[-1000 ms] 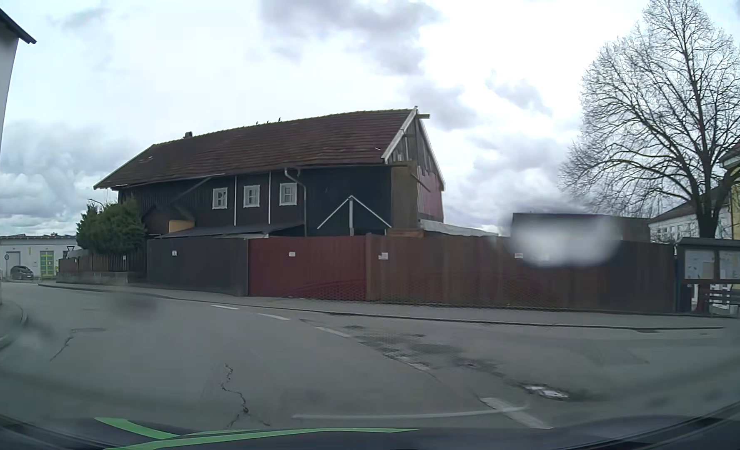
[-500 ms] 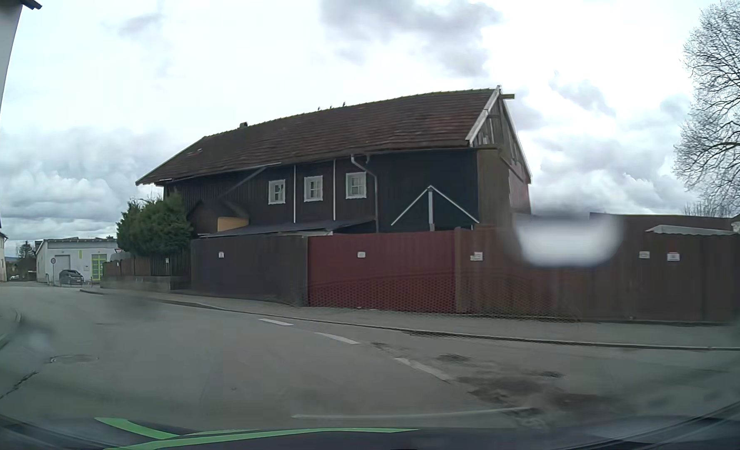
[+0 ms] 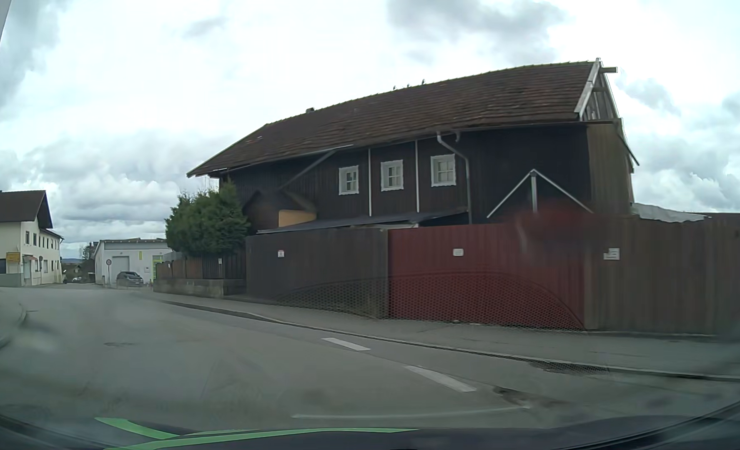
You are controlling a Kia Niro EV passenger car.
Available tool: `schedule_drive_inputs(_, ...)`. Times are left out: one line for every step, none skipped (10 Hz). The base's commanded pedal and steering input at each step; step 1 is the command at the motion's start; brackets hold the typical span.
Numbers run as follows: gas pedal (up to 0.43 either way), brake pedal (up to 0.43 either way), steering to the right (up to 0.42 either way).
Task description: Follow the waypoints while adhering to traffic rules and regulations
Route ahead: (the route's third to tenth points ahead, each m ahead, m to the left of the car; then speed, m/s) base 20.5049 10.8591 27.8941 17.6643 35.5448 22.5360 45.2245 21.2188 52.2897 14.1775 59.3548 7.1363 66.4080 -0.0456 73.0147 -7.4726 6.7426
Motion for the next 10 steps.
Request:
schedule_drive_inputs(0.028,0.0,-0.214)
schedule_drive_inputs(0.028,0.0,-0.214)
schedule_drive_inputs(0.028,0.0,-0.215)
schedule_drive_inputs(0.028,0.0,-0.215)
schedule_drive_inputs(0.028,0.0,-0.215)
schedule_drive_inputs(0.039,0.0,-0.215)
schedule_drive_inputs(0.039,0.0,-0.215)
schedule_drive_inputs(0.039,0.0,-0.214)
schedule_drive_inputs(0.039,0.0,-0.213)
schedule_drive_inputs(0.039,0.0,-0.21)
